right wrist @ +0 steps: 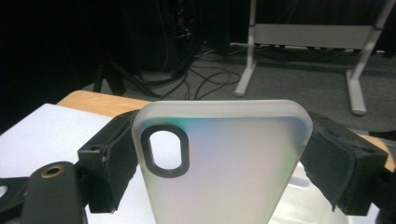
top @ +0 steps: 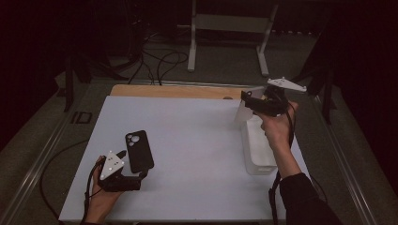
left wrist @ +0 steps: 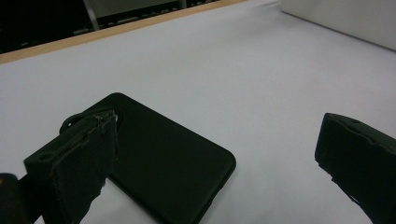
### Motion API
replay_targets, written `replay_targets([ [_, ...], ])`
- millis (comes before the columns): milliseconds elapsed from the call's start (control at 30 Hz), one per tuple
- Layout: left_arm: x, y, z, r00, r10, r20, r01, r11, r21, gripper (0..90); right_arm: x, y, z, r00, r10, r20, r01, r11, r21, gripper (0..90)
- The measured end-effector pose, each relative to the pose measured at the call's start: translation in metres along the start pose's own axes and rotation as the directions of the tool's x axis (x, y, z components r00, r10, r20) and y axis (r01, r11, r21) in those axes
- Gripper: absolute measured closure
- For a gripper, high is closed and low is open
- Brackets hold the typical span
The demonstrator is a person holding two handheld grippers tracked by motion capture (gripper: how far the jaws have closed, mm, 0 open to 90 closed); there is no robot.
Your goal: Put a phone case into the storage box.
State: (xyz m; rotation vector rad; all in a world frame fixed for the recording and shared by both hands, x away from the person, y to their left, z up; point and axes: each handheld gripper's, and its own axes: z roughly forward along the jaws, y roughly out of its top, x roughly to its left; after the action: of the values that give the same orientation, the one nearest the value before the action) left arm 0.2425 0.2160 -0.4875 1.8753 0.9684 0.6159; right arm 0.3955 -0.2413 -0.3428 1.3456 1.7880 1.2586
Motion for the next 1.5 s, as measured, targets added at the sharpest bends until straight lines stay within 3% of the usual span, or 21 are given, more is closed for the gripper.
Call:
replay_targets([
  [267,-0.001,0.000,0.001,1.0000,0.002,0.002,-0.002,1.0000,0.003,0.3,-0.011,0.003,0.001,0.9994,0.018,0.028,-0.018,1.000,-0.005,16.9],
  [533,0.000,0.000,0.000,1.0000,0.000,0.002,0.000,1.0000,0.000,0.4,-0.028,0.008,0.005,0.9951,0.047,0.087,-0.046,0.999,-0.019,16.9],
  [933,0.000,0.000,-0.001,1.0000,-0.003,0.002,0.003,1.0000,-0.004,0.5,-0.048,0.003,0.020,0.9837,0.053,0.172,-0.058,0.998,0.028,16.8],
  [1500,0.001,0.000,-0.001,0.9999,-0.010,-0.001,0.010,0.9999,-0.011,0.5,-0.053,-0.008,0.051,0.9756,0.057,0.212,-0.077,0.993,0.085,16.8],
])
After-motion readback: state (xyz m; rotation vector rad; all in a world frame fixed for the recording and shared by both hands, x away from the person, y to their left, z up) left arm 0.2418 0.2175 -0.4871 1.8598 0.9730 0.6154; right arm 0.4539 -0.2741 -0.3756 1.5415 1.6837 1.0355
